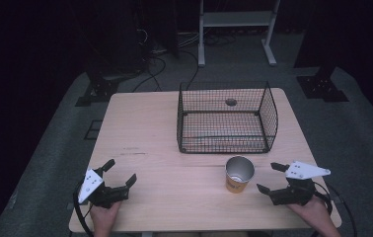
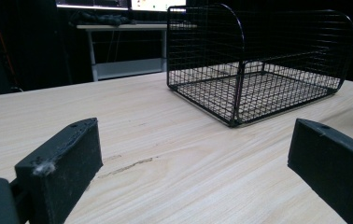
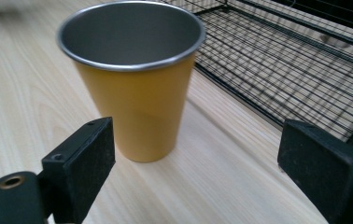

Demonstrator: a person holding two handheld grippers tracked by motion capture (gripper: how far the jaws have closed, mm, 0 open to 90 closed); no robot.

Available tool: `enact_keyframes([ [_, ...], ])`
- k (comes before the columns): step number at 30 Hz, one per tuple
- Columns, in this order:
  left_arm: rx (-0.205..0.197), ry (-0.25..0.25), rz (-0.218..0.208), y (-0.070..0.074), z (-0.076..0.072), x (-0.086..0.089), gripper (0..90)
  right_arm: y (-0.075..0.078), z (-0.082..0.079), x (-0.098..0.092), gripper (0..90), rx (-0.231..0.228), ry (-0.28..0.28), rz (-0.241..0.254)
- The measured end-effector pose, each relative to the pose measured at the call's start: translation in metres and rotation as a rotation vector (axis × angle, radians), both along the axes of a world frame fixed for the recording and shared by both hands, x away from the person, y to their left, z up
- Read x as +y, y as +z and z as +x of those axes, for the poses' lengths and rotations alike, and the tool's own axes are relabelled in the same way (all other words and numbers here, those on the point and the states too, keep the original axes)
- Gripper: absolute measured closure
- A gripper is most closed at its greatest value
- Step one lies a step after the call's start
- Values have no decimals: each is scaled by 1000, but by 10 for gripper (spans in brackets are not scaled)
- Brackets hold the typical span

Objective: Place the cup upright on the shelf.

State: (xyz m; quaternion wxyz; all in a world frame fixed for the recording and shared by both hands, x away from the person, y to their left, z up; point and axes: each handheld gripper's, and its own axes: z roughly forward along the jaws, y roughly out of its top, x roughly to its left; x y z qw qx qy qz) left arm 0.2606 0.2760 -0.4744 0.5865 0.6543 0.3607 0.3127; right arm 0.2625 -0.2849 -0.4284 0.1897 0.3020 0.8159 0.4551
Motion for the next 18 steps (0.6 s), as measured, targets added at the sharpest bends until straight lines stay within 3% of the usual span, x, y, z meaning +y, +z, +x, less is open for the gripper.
enact_keyframes([
  [18, -1, -2, -1, 0, 0, 0, 23, -5, -6, 25, 87, 8, 62, -9],
])
